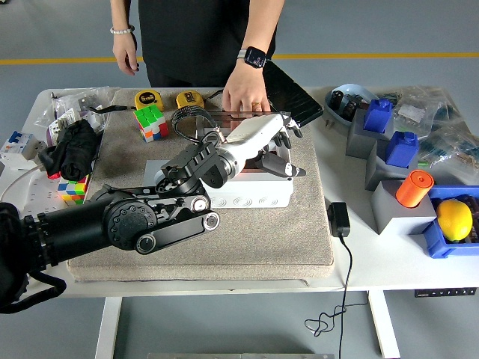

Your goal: Fetch the battery,place it into the box,close the lid of the box

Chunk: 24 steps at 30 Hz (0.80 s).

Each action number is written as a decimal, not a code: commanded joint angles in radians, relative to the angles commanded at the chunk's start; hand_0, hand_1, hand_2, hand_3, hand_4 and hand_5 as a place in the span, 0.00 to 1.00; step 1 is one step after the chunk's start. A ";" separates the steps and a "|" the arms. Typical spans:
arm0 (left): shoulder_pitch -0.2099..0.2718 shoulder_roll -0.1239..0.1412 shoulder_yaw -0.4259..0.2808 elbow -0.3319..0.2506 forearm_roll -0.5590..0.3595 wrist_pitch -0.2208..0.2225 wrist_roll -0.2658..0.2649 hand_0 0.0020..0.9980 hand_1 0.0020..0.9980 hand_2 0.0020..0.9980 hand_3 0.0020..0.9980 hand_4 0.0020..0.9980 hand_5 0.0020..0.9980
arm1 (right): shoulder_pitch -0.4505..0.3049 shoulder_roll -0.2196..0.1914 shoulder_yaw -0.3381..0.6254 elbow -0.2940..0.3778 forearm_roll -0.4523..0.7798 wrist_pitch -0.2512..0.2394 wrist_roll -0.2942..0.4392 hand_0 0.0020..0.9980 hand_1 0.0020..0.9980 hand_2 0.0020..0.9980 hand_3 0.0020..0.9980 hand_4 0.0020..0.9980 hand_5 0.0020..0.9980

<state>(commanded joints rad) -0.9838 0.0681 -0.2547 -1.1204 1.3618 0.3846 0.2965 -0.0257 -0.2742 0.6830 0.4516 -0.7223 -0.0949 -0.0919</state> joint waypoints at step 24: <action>0.309 0.290 -0.286 -0.289 0.107 0.009 -0.043 0.56 0.63 0.59 0.57 1.00 0.43 | -0.013 0.001 0.023 0.001 -0.010 0.001 0.002 0.63 0.67 0.68 0.58 0.95 0.45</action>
<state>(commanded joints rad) -0.6743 0.3577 -0.5409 -1.4095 1.4688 0.3939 0.2533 -0.0384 -0.2728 0.7063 0.4523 -0.7323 -0.0939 -0.0901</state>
